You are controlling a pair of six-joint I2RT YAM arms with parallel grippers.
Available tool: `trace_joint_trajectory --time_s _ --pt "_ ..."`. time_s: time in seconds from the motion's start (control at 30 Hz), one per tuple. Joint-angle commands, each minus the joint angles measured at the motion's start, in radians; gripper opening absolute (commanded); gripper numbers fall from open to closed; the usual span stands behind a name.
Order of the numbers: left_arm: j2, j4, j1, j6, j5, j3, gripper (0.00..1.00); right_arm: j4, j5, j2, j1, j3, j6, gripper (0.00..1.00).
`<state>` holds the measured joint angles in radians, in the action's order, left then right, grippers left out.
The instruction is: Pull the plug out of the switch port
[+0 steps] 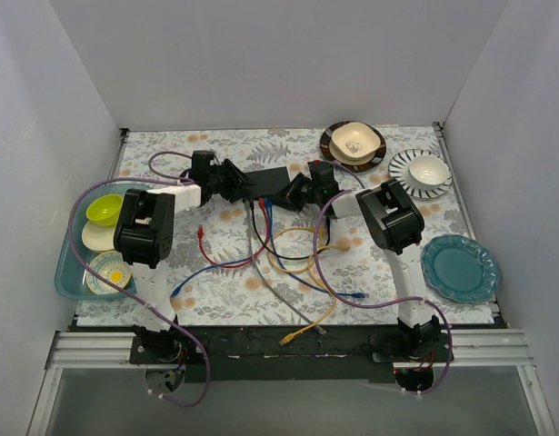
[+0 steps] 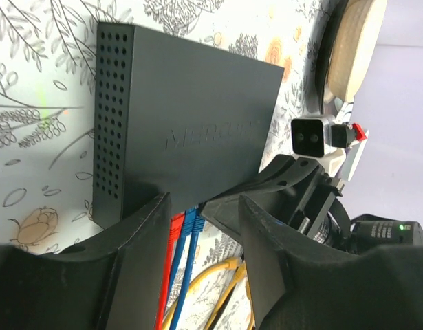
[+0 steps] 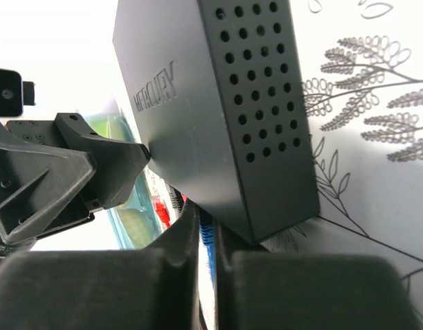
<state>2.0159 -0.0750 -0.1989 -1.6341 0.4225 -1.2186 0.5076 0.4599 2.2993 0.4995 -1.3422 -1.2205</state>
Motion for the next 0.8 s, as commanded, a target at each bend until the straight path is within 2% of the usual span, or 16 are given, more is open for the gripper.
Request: trace_joint_trajectory --time_s 0.0,0.13,0.3,0.53,0.77 --pt "-0.037 0.000 -0.005 0.002 0.054 0.059 0.45 -0.003 -0.017 0.017 0.010 0.035 0.056 0.01" --pt "-0.010 -0.055 -0.025 -0.021 0.148 0.062 0.45 -0.041 -0.004 -0.030 0.019 0.103 0.142 0.01" --pt "0.020 -0.066 -0.068 -0.032 0.167 0.073 0.45 -0.044 0.011 -0.080 0.034 0.236 0.199 0.01" --pt "0.063 -0.075 -0.085 -0.063 0.147 0.103 0.44 -0.046 0.042 -0.126 0.040 0.327 0.231 0.01" --pt "-0.025 -0.075 -0.088 -0.038 0.182 0.156 0.44 -0.044 0.048 -0.158 0.039 0.359 0.242 0.01"
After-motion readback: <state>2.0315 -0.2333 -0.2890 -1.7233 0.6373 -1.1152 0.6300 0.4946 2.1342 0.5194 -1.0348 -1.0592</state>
